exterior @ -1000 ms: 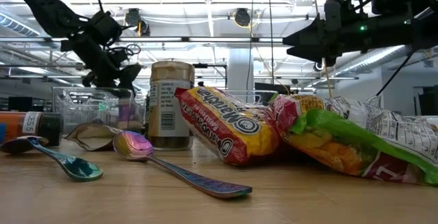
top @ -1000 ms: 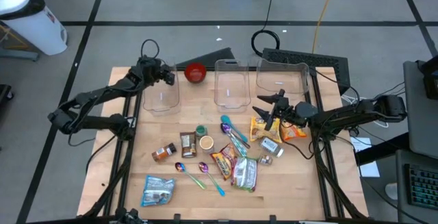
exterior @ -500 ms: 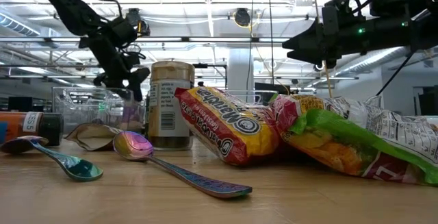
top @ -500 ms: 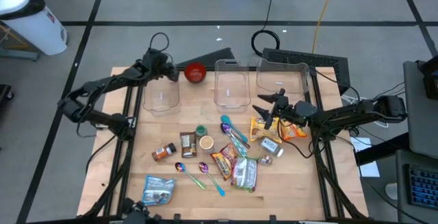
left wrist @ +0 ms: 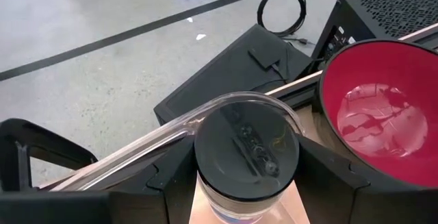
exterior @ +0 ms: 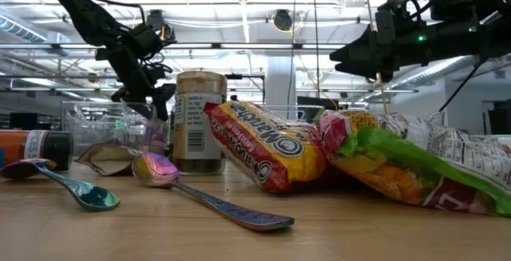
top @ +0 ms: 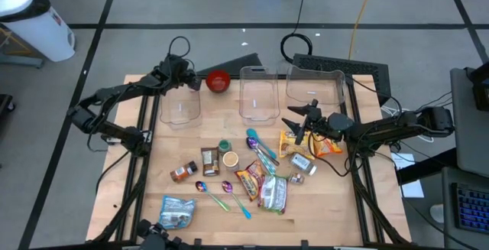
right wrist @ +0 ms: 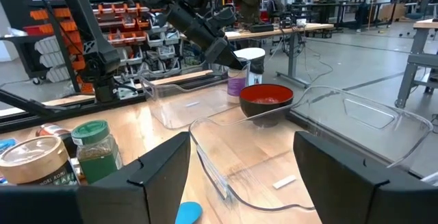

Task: Pick & Place Food Item
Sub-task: Put the violet seasoning bottle into the left transparent bin

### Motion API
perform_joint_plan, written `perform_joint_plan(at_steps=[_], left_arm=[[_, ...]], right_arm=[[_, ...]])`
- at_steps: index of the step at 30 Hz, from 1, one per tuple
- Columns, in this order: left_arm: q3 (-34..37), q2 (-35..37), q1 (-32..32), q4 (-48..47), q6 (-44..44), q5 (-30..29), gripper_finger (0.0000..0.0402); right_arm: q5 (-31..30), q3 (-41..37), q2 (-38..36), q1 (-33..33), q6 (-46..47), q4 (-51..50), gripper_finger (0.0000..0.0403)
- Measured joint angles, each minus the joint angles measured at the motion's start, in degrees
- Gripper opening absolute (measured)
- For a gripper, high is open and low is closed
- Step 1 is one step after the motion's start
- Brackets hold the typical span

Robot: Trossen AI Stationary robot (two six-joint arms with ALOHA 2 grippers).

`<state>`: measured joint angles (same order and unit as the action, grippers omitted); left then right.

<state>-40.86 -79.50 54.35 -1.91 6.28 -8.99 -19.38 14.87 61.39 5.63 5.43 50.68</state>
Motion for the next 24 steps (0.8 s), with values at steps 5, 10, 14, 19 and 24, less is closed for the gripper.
perform_joint_plan(at_steps=[5,10,14,19,24], left_arm=[[0.02,0.00,0.00,-0.11,-0.01,-0.02,0.0211],[0.02,0.00,0.00,-0.57,-0.02,-0.02,0.0237],[0.15,-0.07,0.00,-1.82,-0.15,-0.18,0.0260],[0.15,-0.05,0.00,-1.37,-0.15,-0.15,0.0258],[0.15,-0.04,0.00,-0.96,-1.07,-0.11,0.0249]], right_arm=[[0.00,0.00,0.00,0.01,-0.08,0.02,0.0254],[0.00,0.00,0.00,0.00,-0.08,0.02,0.0254],[0.00,0.00,0.00,0.00,-0.08,0.02,0.0254],[0.00,0.00,0.00,0.02,-0.08,0.02,0.0254],[0.00,0.00,0.00,0.00,-0.08,0.04,0.0254]])
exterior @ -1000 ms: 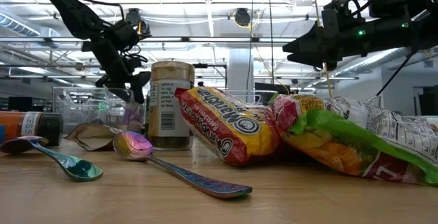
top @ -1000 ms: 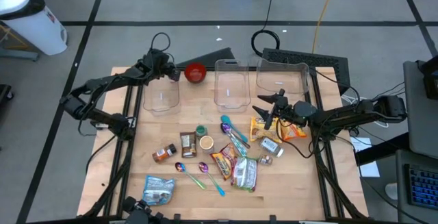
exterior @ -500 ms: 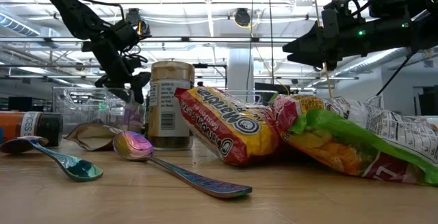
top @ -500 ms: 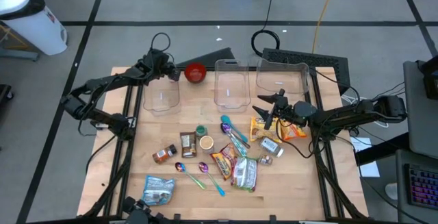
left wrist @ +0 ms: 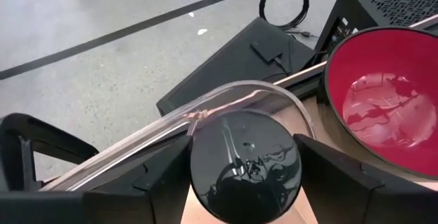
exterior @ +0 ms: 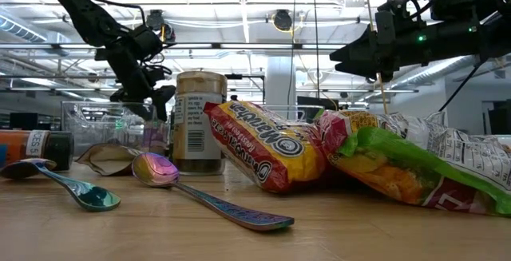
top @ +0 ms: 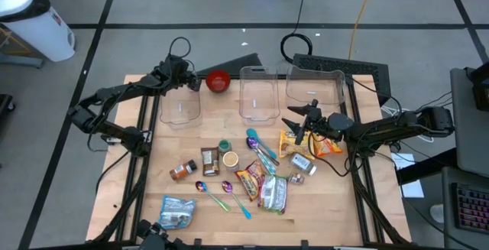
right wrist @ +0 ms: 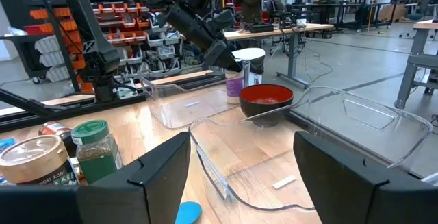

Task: Pick & Place Food Item
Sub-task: Put the violet seasoning bottle into the left transparent bin, then put the orange seasoning bottle into the left transparent bin

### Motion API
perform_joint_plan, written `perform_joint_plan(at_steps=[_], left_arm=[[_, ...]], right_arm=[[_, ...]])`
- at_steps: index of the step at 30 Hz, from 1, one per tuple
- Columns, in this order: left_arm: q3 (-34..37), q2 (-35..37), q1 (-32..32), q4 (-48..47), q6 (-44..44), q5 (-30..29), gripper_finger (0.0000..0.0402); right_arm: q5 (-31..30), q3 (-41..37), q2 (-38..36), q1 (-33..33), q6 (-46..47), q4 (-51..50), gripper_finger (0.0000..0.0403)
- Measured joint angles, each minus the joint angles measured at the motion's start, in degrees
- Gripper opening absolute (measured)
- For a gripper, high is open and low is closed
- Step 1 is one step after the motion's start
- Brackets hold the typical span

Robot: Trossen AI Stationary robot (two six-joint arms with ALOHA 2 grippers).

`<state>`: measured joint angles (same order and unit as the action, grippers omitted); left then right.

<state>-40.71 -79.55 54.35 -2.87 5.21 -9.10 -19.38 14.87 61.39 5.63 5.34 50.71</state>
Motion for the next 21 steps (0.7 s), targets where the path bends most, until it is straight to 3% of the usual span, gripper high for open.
perform_joint_plan(at_steps=[12,21], left_arm=[[0.00,0.18,0.00,0.04,-0.52,0.02,0.0248],[0.00,5.46,0.00,0.00,-1.51,0.11,0.0248]], right_arm=[[0.00,0.00,0.00,0.01,0.00,0.01,0.0254],[-0.02,0.00,0.00,0.02,0.00,0.01,0.0254]])
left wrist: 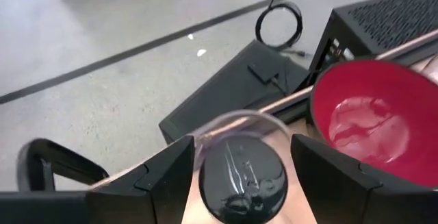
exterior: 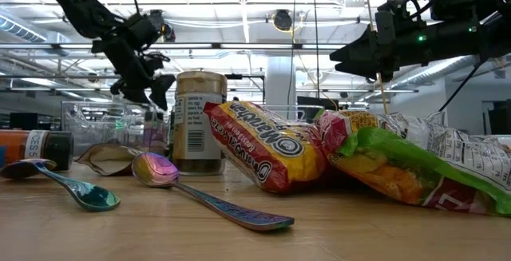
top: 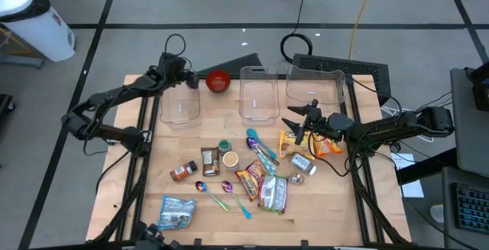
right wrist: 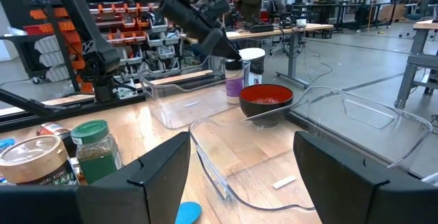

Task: Pick & Place Food Item
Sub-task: Put the orange seasoning bottle into the left transparent bin

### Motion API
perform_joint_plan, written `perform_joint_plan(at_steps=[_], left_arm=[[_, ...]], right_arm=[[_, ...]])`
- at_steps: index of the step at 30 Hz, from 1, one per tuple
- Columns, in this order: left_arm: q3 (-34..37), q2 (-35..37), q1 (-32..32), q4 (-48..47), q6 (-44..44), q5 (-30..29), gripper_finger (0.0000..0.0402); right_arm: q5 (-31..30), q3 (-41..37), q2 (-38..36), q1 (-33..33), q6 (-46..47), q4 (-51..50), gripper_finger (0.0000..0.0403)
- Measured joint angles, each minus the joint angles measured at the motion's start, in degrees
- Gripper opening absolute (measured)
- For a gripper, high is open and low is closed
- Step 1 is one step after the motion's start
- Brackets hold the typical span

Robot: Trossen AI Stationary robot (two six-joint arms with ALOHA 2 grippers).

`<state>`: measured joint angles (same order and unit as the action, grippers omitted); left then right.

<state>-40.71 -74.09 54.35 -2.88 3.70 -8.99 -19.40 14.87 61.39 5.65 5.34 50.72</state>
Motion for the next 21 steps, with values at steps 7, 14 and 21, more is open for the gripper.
perform_joint_plan(at_steps=[7,14,21], left_arm=[[0.00,5.50,-1.04,-1.06,0.17,0.11,0.0248],[0.00,11.36,-3.57,-2.04,6.54,4.45,0.0248],[-0.02,13.43,-8.58,-0.94,10.73,15.05,0.0248]], right_arm=[[0.00,0.00,0.00,0.00,0.00,0.00,0.0254],[-0.01,0.00,0.00,0.00,-0.04,0.02,0.0254],[-0.02,0.00,0.00,0.00,-1.47,0.27,0.0254]])
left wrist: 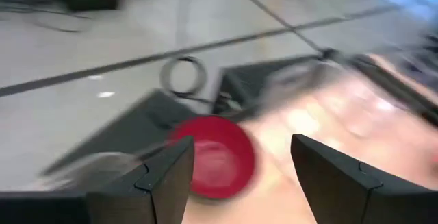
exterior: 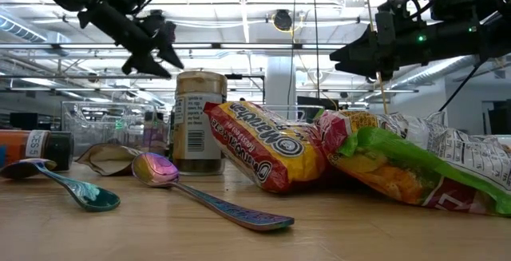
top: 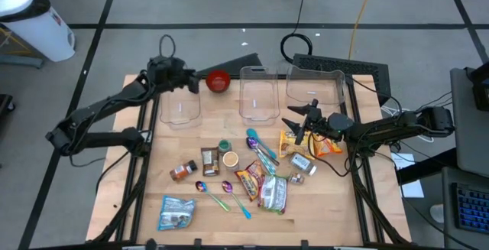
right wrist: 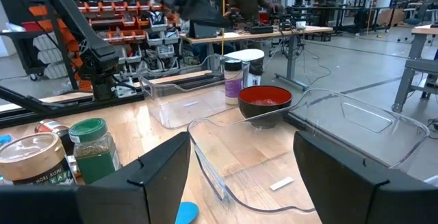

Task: Pick & Place Food Item
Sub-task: Put the orange seasoning bottle into the left transparent bin

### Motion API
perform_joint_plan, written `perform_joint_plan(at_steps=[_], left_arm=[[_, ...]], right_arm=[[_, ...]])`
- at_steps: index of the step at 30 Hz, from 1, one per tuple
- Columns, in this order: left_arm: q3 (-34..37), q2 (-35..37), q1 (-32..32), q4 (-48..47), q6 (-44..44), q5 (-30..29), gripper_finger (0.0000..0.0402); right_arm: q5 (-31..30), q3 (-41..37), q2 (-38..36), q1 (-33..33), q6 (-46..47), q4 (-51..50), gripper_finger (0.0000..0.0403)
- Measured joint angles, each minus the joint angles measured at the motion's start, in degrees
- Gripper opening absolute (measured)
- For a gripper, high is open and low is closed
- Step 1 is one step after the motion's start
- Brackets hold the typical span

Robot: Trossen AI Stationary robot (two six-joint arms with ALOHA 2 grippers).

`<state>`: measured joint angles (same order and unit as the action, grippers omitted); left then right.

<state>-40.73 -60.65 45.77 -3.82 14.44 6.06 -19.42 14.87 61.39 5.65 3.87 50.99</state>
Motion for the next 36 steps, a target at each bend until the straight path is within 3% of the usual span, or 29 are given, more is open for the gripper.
perform_joint_plan(at_steps=[5,10,13,21,24,31,36], left_arm=[[0.00,-0.08,-4.11,4.04,-4.69,4.94,0.0248],[0.00,-0.07,-7.07,13.01,1.37,5.11,0.0248],[0.00,-0.08,-8.81,16.20,0.48,5.61,0.0248],[0.01,-0.08,-15.23,17.64,-4.94,18.28,0.0248],[1.91,-0.06,-18.47,20.76,-6.41,17.46,0.0248],[13.08,0.13,-24.36,40.06,-6.60,15.28,0.0248],[18.94,3.28,-26.95,44.43,-6.77,14.81,0.0248]], right_arm=[[0.00,0.00,-0.02,0.00,-0.02,0.19,0.0254],[0.00,0.00,-0.02,0.00,1.30,0.19,0.0254],[0.00,0.00,-0.02,0.00,2.77,0.19,0.0254],[0.02,0.00,1.20,0.00,5.65,0.15,0.0254],[0.02,0.00,2.19,0.00,5.94,0.42,0.0254],[0.04,0.00,5.82,0.00,7.75,4.82,0.0254],[0.04,0.00,8.77,0.00,8.11,8.13,0.0254]])
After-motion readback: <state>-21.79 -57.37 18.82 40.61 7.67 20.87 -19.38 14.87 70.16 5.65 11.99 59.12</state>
